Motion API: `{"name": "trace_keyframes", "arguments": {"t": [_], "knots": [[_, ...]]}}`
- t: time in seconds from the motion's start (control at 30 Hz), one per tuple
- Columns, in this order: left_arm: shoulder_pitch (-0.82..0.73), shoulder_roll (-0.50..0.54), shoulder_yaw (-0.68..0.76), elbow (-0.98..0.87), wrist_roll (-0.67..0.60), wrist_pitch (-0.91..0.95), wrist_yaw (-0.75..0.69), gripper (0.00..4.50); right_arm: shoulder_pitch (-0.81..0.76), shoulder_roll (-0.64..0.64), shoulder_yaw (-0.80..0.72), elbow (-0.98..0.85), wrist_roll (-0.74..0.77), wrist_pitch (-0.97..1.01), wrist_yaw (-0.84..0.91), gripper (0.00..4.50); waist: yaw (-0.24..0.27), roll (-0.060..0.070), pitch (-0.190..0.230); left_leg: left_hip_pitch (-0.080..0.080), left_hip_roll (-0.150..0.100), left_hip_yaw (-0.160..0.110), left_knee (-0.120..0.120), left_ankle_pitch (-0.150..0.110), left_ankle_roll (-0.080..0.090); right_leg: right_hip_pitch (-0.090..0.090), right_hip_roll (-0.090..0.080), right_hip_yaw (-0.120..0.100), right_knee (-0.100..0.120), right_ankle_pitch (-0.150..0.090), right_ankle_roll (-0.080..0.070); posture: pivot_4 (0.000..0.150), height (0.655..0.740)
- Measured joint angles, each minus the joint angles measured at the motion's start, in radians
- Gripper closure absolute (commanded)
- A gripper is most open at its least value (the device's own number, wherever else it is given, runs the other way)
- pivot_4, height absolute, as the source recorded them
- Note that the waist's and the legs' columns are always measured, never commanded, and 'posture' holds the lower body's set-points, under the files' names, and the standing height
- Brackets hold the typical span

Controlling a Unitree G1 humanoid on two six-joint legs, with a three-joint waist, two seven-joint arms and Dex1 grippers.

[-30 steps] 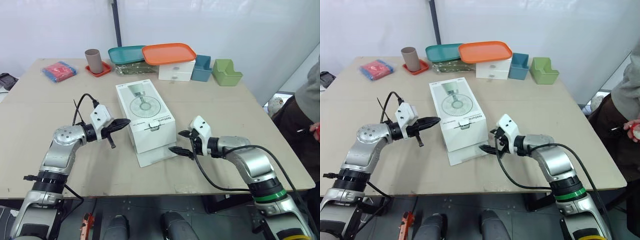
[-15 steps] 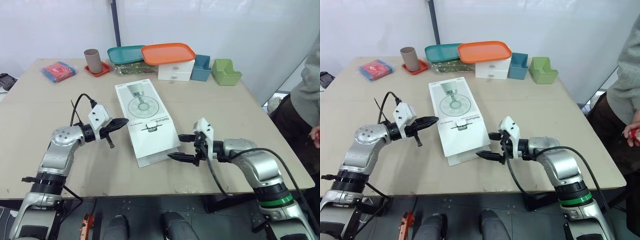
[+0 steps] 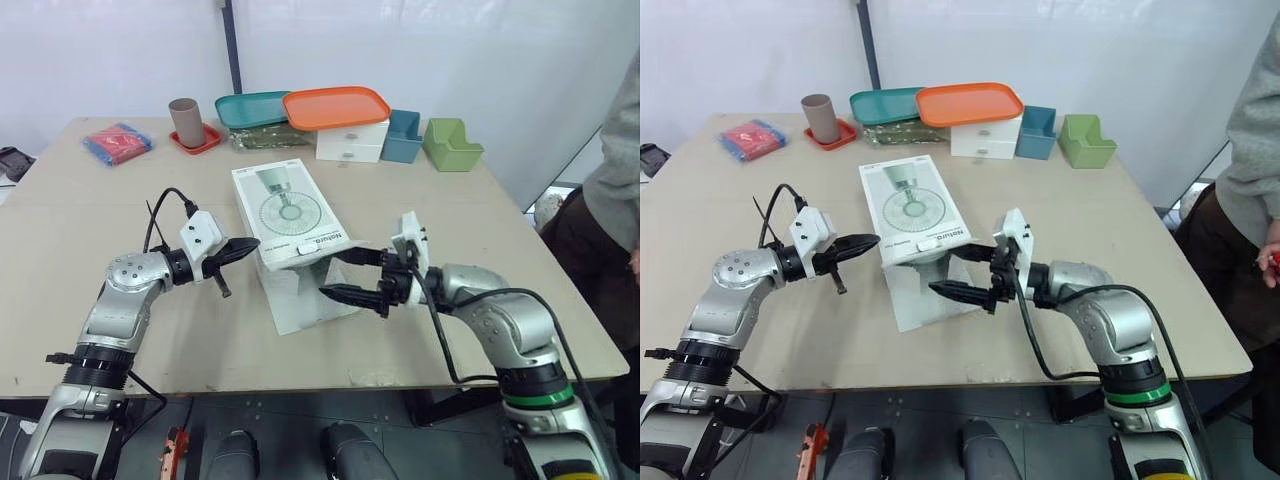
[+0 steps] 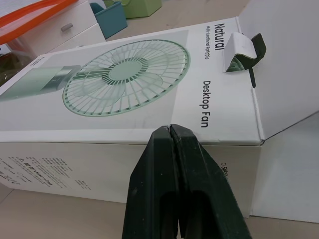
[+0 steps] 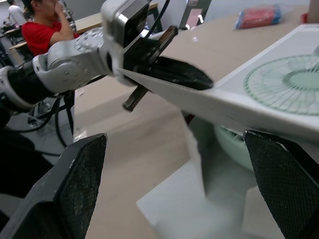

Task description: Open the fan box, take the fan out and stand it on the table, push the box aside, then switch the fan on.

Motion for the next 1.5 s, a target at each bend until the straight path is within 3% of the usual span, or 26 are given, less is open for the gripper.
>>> {"name": "trace_keyframes", "arguments": {"t": [0.5,1.13,1.5], "knots": [[0.034,0.001,0.01,-0.037,0.0,0.006,0.025,4.39,-0.125,0.107,0.021,0.223,-0.128,-0.079,-0.097,0.0,0.0,0.0,0.0,0.0,0.0,0.0,-0.001,0.0,0.0,0.0,0.0,0.0,0.0,0.001,0.002,0.15,0.74],[0.097,0.009,0.012,0.006,0.026,0.042,0.074,4.39,-0.144,0.119,0.055,0.248,-0.201,-0.106,-0.1,0.0,-0.001,0.001,0.0,-0.003,0.001,0.0,-0.002,0.0,0.0,-0.004,0.0,-0.001,0.0,0.002,0.003,0.15,0.74],[0.048,-0.002,0.01,0.089,0.075,0.015,0.125,4.39,-0.153,0.094,-0.033,0.149,-0.123,-0.013,-0.134,0.0,0.0,0.001,0.0,-0.008,0.001,0.0,-0.002,0.0,0.0,-0.009,0.0,-0.001,0.0,0.002,0.003,0.15,0.74]]}}
